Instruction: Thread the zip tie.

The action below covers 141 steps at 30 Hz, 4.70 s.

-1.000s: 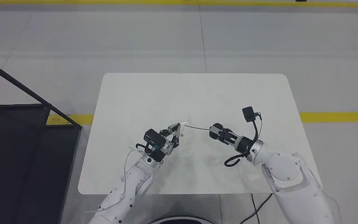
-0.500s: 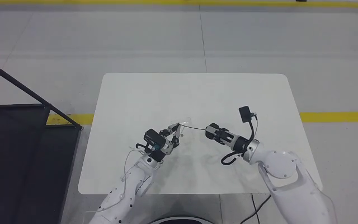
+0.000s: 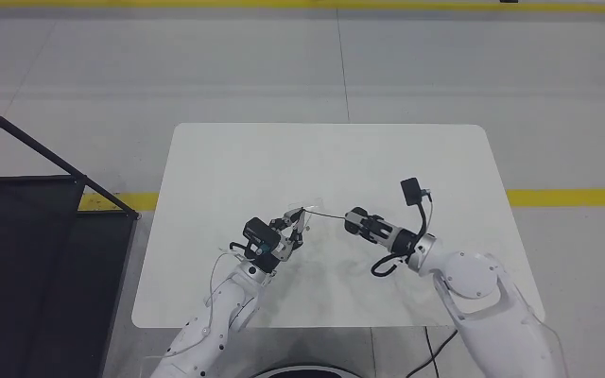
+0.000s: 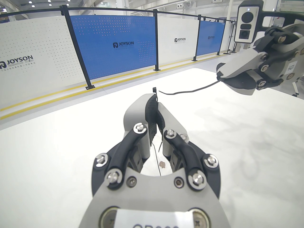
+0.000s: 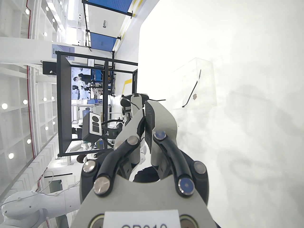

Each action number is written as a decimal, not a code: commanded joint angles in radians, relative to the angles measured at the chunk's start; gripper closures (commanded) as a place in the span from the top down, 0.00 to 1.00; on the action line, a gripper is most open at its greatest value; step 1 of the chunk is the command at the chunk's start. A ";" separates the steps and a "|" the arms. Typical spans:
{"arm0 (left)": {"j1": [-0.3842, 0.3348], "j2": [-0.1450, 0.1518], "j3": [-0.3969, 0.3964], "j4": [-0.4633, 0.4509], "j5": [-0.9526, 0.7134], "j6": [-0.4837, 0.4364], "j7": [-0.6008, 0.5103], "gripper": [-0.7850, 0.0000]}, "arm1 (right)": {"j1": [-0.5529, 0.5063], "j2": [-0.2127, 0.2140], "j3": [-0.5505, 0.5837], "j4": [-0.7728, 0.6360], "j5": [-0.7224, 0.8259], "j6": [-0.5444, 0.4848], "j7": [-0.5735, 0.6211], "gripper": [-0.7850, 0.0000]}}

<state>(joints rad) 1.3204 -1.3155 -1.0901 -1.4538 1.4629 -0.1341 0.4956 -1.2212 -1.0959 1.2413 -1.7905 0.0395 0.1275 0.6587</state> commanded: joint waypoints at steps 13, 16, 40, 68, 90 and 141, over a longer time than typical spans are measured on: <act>0.000 0.000 0.000 0.000 0.000 0.000 0.000 0.00 | 0.016 -0.004 -0.010 0.011 0.007 0.012 -0.002 0.00; 0.000 0.000 0.000 0.000 0.000 0.000 0.000 0.00 | 0.017 -0.005 -0.011 0.012 0.002 0.016 -0.004 0.00; 0.000 0.000 0.000 0.000 0.000 0.000 0.000 0.00 | -0.060 0.010 0.077 -0.070 -0.104 0.016 -0.081 0.00; 0.000 0.000 0.000 0.000 0.000 0.000 0.000 0.00 | -0.112 -0.008 -0.023 -0.204 -0.223 0.143 -0.172 0.00; 0.000 0.000 0.000 0.000 0.000 0.000 0.000 0.00 | -0.130 -0.015 -0.014 -0.201 -0.205 0.106 -0.165 0.00; 0.000 0.000 0.000 0.000 0.000 0.000 0.000 0.00 | -0.080 -0.037 -0.039 -0.178 -0.193 0.134 -0.157 0.00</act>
<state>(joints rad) 1.3204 -1.3155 -1.0901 -1.4538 1.4629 -0.1341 0.4956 -1.2991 -1.1327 1.1997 -1.9669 -0.1560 0.2656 0.5039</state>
